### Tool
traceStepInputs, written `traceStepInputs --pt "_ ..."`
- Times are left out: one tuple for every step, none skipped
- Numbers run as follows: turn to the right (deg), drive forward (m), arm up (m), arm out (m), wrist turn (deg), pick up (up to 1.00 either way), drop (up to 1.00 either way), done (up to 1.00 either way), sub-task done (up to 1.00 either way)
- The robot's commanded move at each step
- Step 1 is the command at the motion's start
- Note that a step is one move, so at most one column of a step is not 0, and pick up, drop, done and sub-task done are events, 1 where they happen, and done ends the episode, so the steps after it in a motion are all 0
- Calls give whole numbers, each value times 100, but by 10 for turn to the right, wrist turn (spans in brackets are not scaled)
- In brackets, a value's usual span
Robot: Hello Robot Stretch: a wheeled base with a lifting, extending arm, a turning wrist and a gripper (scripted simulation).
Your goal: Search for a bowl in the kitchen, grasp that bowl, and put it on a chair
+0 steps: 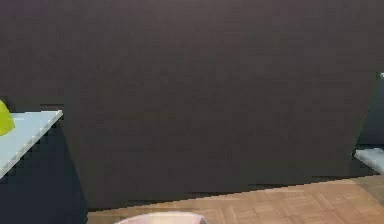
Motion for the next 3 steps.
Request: traceStepInputs --pt "0 20 0 0 0 0 0 0 0" --pt "-450 0 0 0 0 0 0 0 0" --pt "-420 0 0 0 0 0 0 0 0"
